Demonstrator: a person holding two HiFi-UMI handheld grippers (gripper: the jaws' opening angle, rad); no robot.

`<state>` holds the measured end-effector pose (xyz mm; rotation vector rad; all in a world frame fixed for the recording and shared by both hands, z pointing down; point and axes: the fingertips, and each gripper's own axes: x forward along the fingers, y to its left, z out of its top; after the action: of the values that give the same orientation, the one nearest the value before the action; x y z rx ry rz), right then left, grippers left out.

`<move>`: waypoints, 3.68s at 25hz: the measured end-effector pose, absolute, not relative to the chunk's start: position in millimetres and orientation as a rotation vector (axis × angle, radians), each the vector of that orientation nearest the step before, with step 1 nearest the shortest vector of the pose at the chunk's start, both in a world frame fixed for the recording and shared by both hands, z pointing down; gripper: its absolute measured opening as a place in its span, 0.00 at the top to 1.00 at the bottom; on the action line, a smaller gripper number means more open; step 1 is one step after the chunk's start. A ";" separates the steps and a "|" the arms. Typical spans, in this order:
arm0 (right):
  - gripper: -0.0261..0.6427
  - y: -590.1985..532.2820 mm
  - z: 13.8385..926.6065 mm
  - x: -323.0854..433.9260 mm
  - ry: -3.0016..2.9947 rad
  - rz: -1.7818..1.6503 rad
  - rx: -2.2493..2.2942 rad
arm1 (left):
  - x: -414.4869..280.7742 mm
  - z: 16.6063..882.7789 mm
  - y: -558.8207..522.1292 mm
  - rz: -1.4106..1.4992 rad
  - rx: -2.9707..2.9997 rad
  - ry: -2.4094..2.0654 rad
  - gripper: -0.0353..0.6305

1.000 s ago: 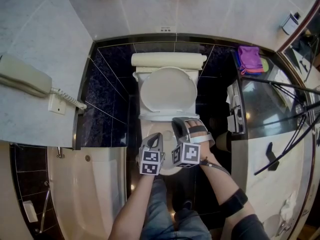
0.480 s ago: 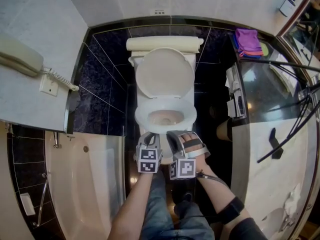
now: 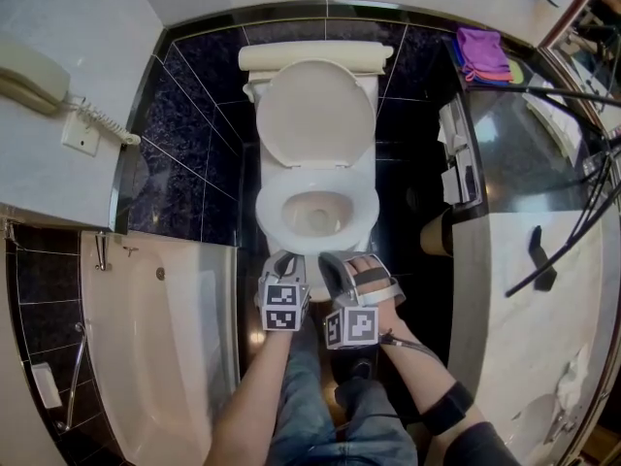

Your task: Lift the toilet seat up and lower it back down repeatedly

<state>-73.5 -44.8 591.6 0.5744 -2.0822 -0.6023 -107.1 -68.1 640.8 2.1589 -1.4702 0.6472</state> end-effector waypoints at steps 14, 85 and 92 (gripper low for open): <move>0.94 -8.6 656.0 15.0 -2.193 -0.056 0.943 | -104.0 722.4 -3.9 0.715 2.118 -1.440 0.96; 0.93 15.7 281.9 49.8 -2.449 0.180 1.167 | -101.8 292.6 43.6 0.579 2.378 -1.556 0.96; 0.93 23.0 281.9 54.4 -2.435 0.189 1.190 | -102.7 282.6 54.1 0.566 2.413 -1.554 0.96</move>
<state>54.4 23.0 281.9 1.1898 -2.4354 0.1889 -102.7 54.1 282.6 2.4132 -1.5543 0.5662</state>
